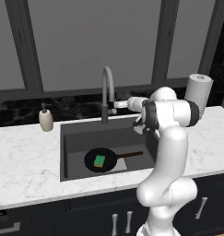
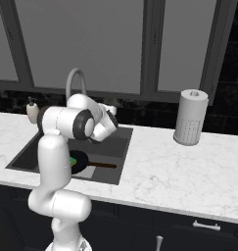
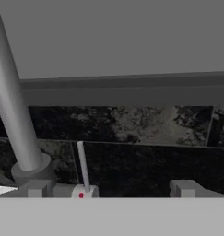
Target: Pick the pan and sponge and place them into the sink. Then turn on the water.
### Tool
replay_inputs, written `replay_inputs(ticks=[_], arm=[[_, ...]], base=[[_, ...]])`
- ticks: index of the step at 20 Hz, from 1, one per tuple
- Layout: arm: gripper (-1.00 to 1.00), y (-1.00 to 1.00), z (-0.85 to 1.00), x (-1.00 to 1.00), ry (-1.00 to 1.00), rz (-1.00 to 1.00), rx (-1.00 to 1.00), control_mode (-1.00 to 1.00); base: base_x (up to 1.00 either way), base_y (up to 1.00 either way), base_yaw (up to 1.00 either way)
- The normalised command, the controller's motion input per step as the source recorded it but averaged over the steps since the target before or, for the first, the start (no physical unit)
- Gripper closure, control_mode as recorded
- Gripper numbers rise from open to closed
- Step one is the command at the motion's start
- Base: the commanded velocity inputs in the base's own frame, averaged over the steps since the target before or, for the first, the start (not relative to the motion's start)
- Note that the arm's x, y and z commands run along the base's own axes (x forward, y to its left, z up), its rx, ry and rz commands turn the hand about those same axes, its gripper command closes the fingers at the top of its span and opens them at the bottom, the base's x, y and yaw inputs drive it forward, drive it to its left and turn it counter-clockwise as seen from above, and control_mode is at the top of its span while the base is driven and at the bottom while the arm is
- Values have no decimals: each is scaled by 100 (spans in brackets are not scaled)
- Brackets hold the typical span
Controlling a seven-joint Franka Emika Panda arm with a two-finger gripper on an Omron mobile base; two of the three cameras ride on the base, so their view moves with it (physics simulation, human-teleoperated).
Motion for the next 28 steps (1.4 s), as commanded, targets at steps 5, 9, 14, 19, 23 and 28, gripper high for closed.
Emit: replay_inputs(ticks=[5,9,14,19,23,28], arm=[[-100,16,-13,23,-4,0,0,-100],[-100,1,-17,23,-5,0,0,-100],[-100,0,-32,11,-7,0,0,-100],[-100,6,-33,3,-5,0,0,-100],[-100,20,-22,0,-5,0,0,-100],[-100,32,-5,0,-1,0,0,-100]], base=[[0,0,0],[0,0,0],[0,0,0],[0,0,0],[0,0,0],[0,0,0]])
